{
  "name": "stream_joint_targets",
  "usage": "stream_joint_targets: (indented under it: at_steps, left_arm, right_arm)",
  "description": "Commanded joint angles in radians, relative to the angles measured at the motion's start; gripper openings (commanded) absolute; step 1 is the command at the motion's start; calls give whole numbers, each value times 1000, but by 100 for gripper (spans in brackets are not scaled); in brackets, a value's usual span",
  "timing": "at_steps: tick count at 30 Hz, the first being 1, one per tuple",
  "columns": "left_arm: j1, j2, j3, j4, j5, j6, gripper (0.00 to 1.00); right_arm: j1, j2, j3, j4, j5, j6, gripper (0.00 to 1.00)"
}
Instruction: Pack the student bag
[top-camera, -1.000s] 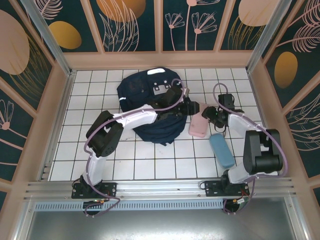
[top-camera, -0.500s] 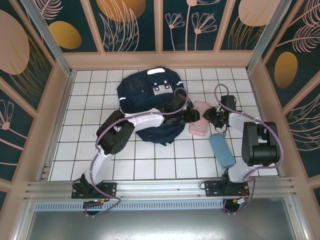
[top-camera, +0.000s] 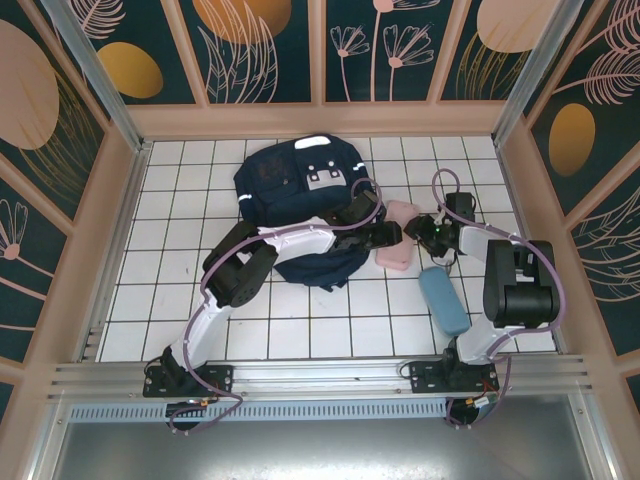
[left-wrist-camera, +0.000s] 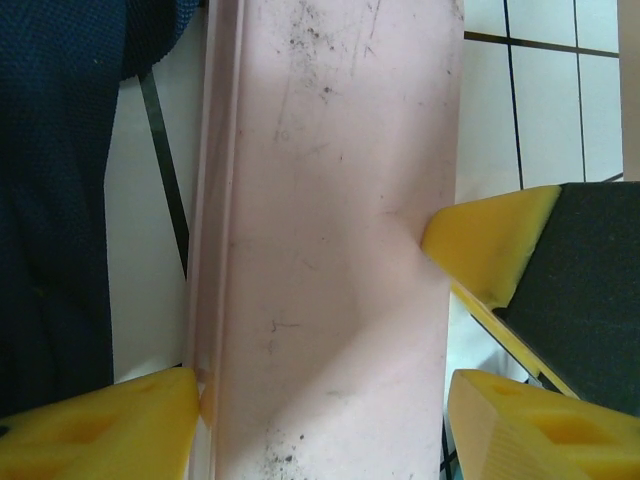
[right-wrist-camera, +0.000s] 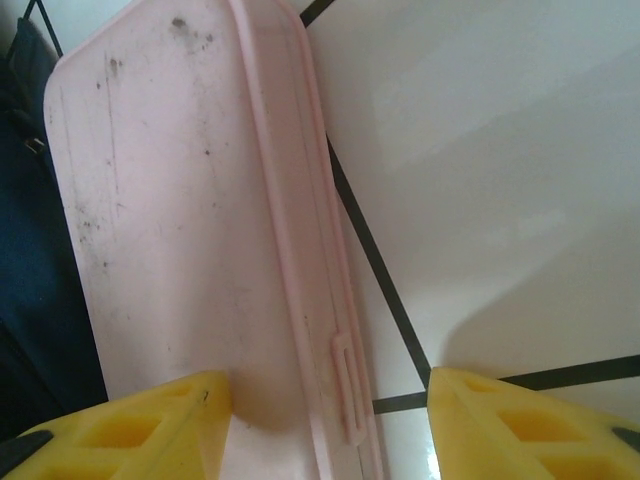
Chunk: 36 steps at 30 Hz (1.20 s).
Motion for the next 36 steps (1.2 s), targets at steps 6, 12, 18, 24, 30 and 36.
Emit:
stream_joint_targets:
  at_steps: [6, 12, 18, 24, 30, 36]
  left_arm:
    - [8, 103, -19, -140, 44, 27, 61]
    - [10, 118, -16, -135, 58, 34, 50]
    - [20, 104, -32, -115, 55, 28, 39]
    - [27, 72, -52, -80, 68, 29, 38]
    - [27, 36, -50, -62, 99, 47, 38]
    - [28, -63, -46, -71, 111, 97, 46]
  right_arm:
    - [6, 70, -25, 54, -190, -5, 58]
    - [7, 63, -40, 102, -325, -15, 66]
    - [6, -58, -89, 195, -496, 20, 64]
    - [10, -107, -87, 141, -433, 31, 60]
    - [14, -87, -100, 150, -330, 67, 44]
    - [15, -153, -113, 162, -251, 90, 22]
